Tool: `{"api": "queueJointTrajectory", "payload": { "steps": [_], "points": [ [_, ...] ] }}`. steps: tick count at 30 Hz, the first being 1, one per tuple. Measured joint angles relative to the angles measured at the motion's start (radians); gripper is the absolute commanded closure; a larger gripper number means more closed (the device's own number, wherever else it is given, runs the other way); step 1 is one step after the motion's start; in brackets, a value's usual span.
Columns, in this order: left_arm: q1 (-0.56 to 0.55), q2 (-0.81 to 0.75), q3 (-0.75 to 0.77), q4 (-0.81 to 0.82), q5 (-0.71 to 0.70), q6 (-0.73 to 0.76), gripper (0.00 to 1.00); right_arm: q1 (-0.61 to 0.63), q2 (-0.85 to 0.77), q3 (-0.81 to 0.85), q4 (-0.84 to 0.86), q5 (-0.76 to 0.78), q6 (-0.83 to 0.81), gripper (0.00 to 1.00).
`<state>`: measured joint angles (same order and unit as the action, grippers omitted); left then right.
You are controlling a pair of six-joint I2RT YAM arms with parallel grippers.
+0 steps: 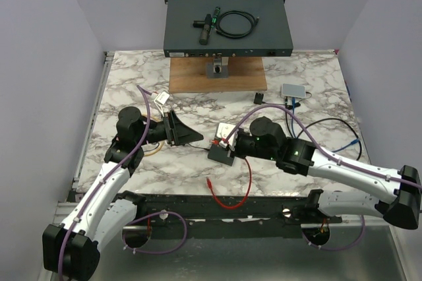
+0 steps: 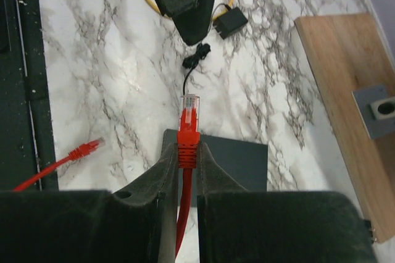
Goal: Insert the plug into the switch port
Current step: Pick up the connector from the center of the board, then insert the connector into the switch port.
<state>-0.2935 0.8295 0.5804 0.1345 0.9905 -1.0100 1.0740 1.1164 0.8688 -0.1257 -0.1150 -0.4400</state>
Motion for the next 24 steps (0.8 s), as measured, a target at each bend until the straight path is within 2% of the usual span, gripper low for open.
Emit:
{"api": "queueJointTrajectory", "payload": {
  "steps": [7, 14, 19, 24],
  "points": [
    [0.0, -0.007, 0.019, -0.094, -0.105, 0.1, 0.43, 0.0, -0.046, 0.11, -0.272, 0.09, 0.107, 0.99],
    [0.0, 0.015, 0.019, -0.106, -0.123, 0.12, 0.44, 0.0, -0.163, 0.228, -0.494, 0.019, 0.276, 0.99],
    [0.0, 0.025, 0.019, -0.091, -0.123, 0.119, 0.44, 0.0, -0.185, 0.251, -0.559, -0.029, 0.367, 0.99],
    [0.0, 0.035, -0.005, -0.04, -0.124, 0.103, 0.45, 0.0, -0.08, 0.181, -0.583, -0.047, 0.456, 0.99]
  ]
}}
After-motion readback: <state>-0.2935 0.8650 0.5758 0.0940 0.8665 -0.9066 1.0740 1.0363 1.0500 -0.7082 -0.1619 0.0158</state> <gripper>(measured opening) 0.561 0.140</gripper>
